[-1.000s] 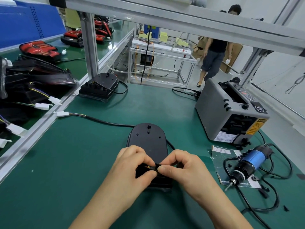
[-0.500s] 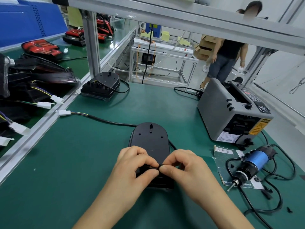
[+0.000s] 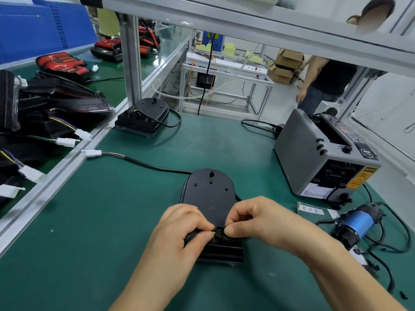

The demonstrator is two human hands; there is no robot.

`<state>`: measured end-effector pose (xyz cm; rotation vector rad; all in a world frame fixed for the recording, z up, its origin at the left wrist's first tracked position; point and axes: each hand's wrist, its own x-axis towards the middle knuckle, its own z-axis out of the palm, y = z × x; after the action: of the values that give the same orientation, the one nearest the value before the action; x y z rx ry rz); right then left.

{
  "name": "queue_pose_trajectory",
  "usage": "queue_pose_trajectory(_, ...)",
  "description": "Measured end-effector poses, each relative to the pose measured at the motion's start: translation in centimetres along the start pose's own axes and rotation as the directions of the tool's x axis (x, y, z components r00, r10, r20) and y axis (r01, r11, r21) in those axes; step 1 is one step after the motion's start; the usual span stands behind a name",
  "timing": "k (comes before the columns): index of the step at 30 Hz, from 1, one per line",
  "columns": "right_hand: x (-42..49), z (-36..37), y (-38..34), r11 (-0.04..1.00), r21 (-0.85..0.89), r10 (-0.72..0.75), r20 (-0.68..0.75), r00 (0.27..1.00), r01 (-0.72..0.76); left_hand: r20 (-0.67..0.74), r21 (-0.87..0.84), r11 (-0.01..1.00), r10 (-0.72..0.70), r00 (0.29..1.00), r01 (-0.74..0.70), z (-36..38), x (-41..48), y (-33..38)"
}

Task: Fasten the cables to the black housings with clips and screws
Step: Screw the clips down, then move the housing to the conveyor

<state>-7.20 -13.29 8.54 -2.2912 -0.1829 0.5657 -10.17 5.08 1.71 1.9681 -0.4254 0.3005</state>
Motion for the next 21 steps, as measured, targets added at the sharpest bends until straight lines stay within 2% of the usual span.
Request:
queue_pose_trajectory(6, 1.8, -1.8, -1.5, 0.967, -0.253, 0.051, 0.167, 0.985, -0.007, 0.014, 0.0, 1.0, -0.01, 1.0, 0.01, -0.1, 0.1, -0.1)
queue_pose_trajectory(14, 2.9, -2.5, -2.1, 0.943, -0.332, 0.077, 0.269, 0.96, 0.018, 0.014, -0.001, 1.0, -0.01, 1.0, 0.01, 0.0, 0.3, -0.3)
queue_pose_trajectory(21, 3.0, -2.6, -1.9, 0.929, -0.36, 0.019, 0.294, 0.956, 0.092, 0.011, 0.0, 1.0, -0.017, 1.0, 0.017, 0.1, 0.2, -0.4)
